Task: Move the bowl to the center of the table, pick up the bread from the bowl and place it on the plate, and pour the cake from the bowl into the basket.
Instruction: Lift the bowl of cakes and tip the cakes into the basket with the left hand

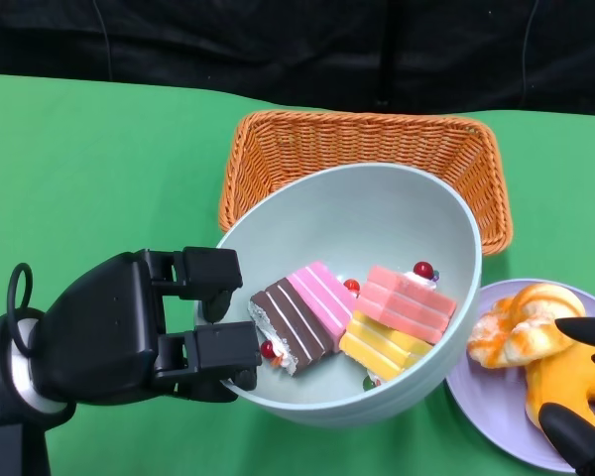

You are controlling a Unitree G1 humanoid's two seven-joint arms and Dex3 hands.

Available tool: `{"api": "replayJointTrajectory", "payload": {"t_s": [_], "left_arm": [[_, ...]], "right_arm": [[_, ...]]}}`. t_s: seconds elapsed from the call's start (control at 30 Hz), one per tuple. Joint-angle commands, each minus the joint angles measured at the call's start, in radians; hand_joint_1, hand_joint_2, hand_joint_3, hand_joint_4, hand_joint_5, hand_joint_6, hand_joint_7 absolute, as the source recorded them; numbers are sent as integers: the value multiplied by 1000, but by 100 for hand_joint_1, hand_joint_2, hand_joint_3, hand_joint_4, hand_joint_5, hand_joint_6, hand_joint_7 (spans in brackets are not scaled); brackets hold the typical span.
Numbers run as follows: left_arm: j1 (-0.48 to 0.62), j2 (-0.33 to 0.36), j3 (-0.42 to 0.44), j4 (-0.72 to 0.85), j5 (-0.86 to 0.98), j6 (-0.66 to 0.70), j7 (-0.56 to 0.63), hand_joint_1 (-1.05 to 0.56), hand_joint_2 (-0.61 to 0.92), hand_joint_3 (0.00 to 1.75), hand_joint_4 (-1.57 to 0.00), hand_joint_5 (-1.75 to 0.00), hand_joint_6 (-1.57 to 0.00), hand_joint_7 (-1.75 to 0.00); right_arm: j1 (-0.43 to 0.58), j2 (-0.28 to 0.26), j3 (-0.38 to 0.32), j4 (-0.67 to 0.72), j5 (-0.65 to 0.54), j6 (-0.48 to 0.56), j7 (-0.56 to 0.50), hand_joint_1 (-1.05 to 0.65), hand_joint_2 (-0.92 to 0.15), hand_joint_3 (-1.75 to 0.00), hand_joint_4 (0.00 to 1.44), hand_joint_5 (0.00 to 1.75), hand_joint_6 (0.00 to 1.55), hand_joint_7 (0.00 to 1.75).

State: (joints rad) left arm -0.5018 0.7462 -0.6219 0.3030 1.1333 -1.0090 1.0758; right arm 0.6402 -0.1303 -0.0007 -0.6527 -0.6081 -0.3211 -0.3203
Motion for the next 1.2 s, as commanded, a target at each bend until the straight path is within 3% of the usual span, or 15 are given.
{"api": "replayJointTrajectory", "payload": {"t_s": [0.03, 0.07, 0.2, 0.47, 0.6, 0.7, 0.83, 0.97, 1.2], "left_arm": [[-12, -50, 55, 24, -100, -30, -66, -25, 25, 136, -105, -175, -78, -175], [-13, -62, 67, 30, -115, -38, -88, -25, 18, 145, -107, -175, -79, -175], [-10, -98, 108, 40, -154, -58, -169, -24, 7, 153, -107, -175, -79, -175], [-12, -168, 176, 68, -194, -89, -277, -20, 1, 165, -107, -175, -80, -175], [-5, -183, 203, 72, -192, -105, -302, -20, 1, 165, -107, -175, -80, -175], [-14, -251, 222, 90, -284, -66, -383, -18, 8, 172, -107, -175, -81, -175], [-5, -276, 247, 86, -327, -57, -451, -17, 11, 174, -107, -175, -82, -175], [-18, -364, 253, 112, -463, 6, -579, -15, 11, 174, -108, -175, -83, -175], [-27, -442, 273, 106, -588, 95, -758, -19, 18, 170, -107, -175, -84, -175]], "right_arm": [[-3, -38, 33, -6, 11, -67, 59, -42, -92, -35, 39, 124, 29, 103], [-6, -40, 35, -5, 13, -65, 70, -42, -92, -35, 40, 122, 31, 102], [-6, -31, 58, -6, 37, -62, 102, -40, -91, -34, 42, 121, 34, 101], [-14, -25, 92, -30, 53, -39, 156, -39, -92, -34, 41, 121, 35, 98], [-14, -24, 91, -30, 53, -38, 159, -39, -92, -33, 41, 121, 36, 97], [-22, -29, 113, 2, 47, -49, 163, -41, -92, -34, 42, 121, 36, 97], [-24, -33, 120, 9, 45, -50, 159, -42, -92, -35, 42, 121, 36, 96], [-16, -23, 141, 32, 33, -54, 138, -41, -92, -36, 41, 121, 36, 96], [-15, -24, 154, 42, 28, -50, 114, -41, -92, -35, 40, 121, 36, 95]]}}
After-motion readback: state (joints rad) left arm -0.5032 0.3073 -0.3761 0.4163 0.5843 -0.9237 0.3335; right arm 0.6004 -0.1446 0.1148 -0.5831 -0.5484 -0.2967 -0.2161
